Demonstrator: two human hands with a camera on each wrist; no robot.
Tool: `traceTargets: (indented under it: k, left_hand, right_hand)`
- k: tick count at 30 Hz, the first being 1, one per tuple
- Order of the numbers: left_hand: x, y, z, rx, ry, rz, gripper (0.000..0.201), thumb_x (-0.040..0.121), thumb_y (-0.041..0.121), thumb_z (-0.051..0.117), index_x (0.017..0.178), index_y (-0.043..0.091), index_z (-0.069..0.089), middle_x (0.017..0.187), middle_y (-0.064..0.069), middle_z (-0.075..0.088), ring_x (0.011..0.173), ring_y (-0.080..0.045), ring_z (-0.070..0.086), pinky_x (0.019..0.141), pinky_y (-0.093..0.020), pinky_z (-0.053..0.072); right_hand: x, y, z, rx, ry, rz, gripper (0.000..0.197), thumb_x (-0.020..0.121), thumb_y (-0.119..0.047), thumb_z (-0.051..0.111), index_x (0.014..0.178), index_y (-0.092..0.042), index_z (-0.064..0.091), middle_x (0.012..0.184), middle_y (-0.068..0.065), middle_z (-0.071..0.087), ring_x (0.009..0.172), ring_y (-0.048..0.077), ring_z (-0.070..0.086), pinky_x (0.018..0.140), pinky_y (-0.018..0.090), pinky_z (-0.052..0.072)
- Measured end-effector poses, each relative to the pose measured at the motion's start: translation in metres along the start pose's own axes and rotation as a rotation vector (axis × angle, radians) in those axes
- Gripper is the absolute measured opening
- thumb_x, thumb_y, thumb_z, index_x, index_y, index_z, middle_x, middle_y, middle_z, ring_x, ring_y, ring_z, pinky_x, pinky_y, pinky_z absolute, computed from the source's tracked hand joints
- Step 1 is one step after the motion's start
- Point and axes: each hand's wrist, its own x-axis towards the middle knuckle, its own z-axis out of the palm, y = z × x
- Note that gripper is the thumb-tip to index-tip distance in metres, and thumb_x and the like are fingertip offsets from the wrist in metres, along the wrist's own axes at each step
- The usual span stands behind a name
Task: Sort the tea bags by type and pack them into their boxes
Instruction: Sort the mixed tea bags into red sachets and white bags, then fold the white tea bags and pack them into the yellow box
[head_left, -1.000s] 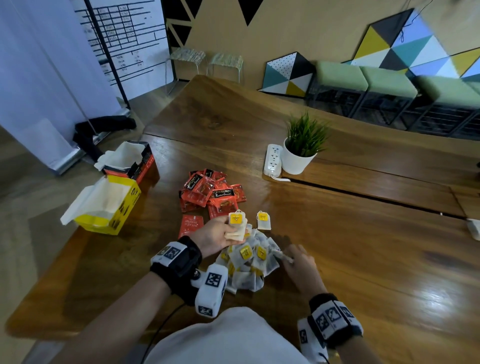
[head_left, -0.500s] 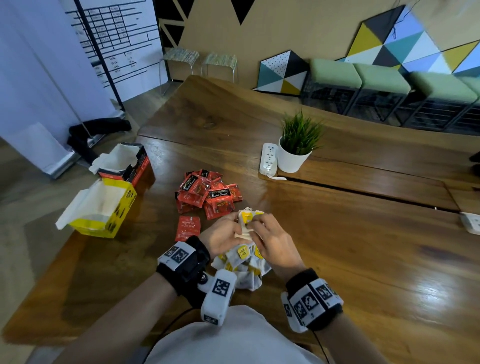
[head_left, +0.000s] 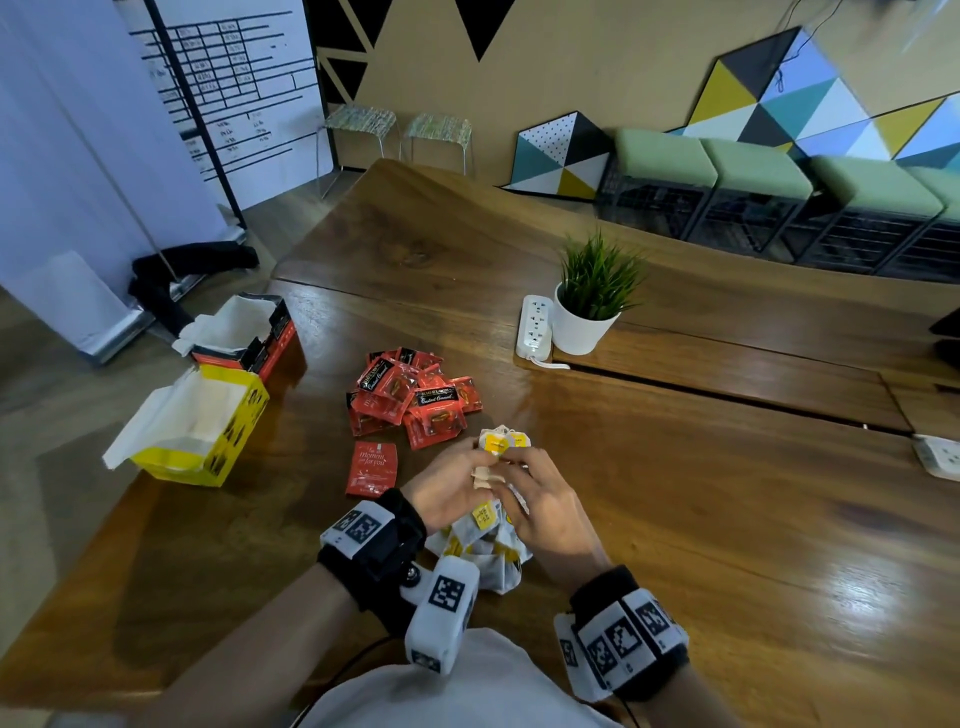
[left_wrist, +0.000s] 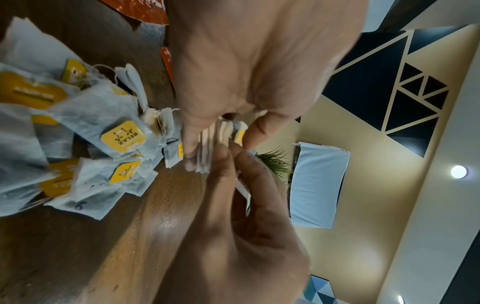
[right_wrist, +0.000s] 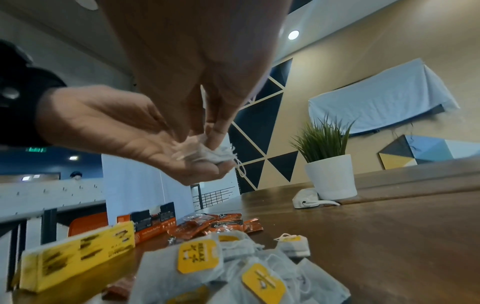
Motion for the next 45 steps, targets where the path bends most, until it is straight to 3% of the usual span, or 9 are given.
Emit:
traceTargets:
  k: [5, 9, 14, 21, 25, 29, 34, 39, 45]
  left_hand:
    - [0.0, 0.002, -0.005, 0.128, 0.07, 0.022, 0.044, 0.091, -0.014, 0.035, 0.132, 0.0, 0.04, 0.11, -0.013, 0.054, 0.098, -0.023, 0.055, 0.085, -0.033, 0.046]
    - [-0.003, 0.003, -0.006, 0.5, 0.056, 0.07, 0.052, 0.09, -0.01, 0.043, 0.138, 0.012, 0.036, 0.133, -0.013, 0.047, 0.123, -0.026, 0.046, 0.102, -0.041, 0.041]
    - [0.0, 0.001, -0.017, 0.91, 0.175, 0.019, 0.077, 0.091, 0.009, 0.055, 0.149, 0.013, 0.006, 0.146, -0.011, 0.039, 0.132, -0.023, 0.04, 0.11, -0.032, 0.032]
    - [-0.017, 0.014, -0.043, 1.085, 0.527, 0.151, 0.074, 0.076, 0.016, 0.074, 0.134, 0.005, 0.031, 0.124, -0.012, 0.054, 0.117, -0.023, 0.052, 0.096, -0.026, 0.039]
    - [-0.033, 0.047, -0.117, 1.251, 0.918, 0.074, 0.043, 0.082, 0.025, 0.068, 0.119, 0.008, 0.053, 0.144, -0.019, 0.026, 0.134, -0.033, 0.027, 0.112, -0.039, 0.025]
    - [-0.048, 0.061, -0.184, 1.409, 1.185, -0.146, 0.032, 0.092, 0.007, 0.05, 0.123, 0.01, 0.055, 0.153, -0.026, 0.006, 0.143, -0.04, 0.002, 0.117, -0.046, 0.011]
    - [-0.06, 0.051, -0.196, 1.564, 1.114, -0.36, 0.033, 0.091, 0.011, 0.048, 0.124, 0.01, 0.055, 0.131, -0.013, 0.048, 0.125, -0.031, 0.043, 0.108, -0.043, 0.03]
    - [-0.084, 0.037, -0.181, 1.662, 1.238, -0.318, 0.028, 0.085, 0.002, 0.049, 0.103, 0.017, 0.064, 0.113, -0.005, 0.064, 0.111, -0.024, 0.056, 0.102, -0.037, 0.034]
    - [-0.104, 0.042, -0.108, 1.832, 1.046, 0.099, 0.025, 0.084, 0.001, 0.049, 0.09, 0.023, 0.059, 0.104, 0.003, 0.06, 0.112, -0.021, 0.052, 0.113, -0.043, 0.012]
  right_hand:
    - [0.014, 0.009, -0.017, 0.154, 0.105, 0.233, 0.024, 0.09, -0.02, 0.057, 0.113, -0.015, 0.061, 0.112, 0.0, 0.057, 0.099, 0.011, 0.058, 0.082, 0.016, 0.047]
    - [0.042, 0.025, -0.028, 0.566, -0.405, 0.587, 0.068, 0.083, -0.028, 0.067, 0.141, -0.028, 0.032, 0.135, 0.0, 0.044, 0.108, 0.014, 0.056, 0.089, 0.034, 0.052]
    - [0.057, 0.024, -0.018, 0.786, -0.699, 0.591, 0.056, 0.085, 0.002, 0.061, 0.136, -0.01, 0.042, 0.132, 0.003, 0.044, 0.089, 0.011, 0.065, 0.074, 0.024, 0.057]
    - [0.057, 0.023, 0.022, 0.834, -0.488, 0.673, 0.033, 0.08, 0.009, 0.063, 0.113, 0.003, 0.06, 0.1, 0.016, 0.065, 0.075, 0.009, 0.067, 0.067, 0.02, 0.056]
    - [0.046, 0.026, 0.024, 0.99, -0.453, 0.777, 0.026, 0.082, 0.014, 0.057, 0.101, -0.003, 0.061, 0.093, 0.009, 0.063, 0.073, 0.008, 0.069, 0.065, 0.02, 0.056]
    - [0.034, 0.03, 0.022, 1.192, -0.482, 0.908, 0.032, 0.084, 0.012, 0.054, 0.112, -0.002, 0.056, 0.102, 0.016, 0.062, 0.087, 0.024, 0.067, 0.069, 0.028, 0.058]
    - [0.037, 0.018, 0.034, 1.277, -0.613, 0.891, 0.059, 0.059, -0.015, 0.083, 0.111, -0.001, 0.058, 0.104, 0.017, 0.063, 0.095, 0.026, 0.066, 0.078, 0.029, 0.056]
    - [0.045, 0.007, 0.039, 1.202, -0.616, 0.866, 0.022, 0.089, 0.004, 0.05, 0.109, 0.001, 0.057, 0.096, 0.013, 0.059, 0.089, 0.022, 0.066, 0.08, 0.03, 0.056]
    - [0.048, 0.012, 0.001, 1.034, -0.522, 0.763, 0.025, 0.085, 0.002, 0.058, 0.11, 0.001, 0.058, 0.104, 0.018, 0.061, 0.093, 0.026, 0.064, 0.073, 0.024, 0.056]
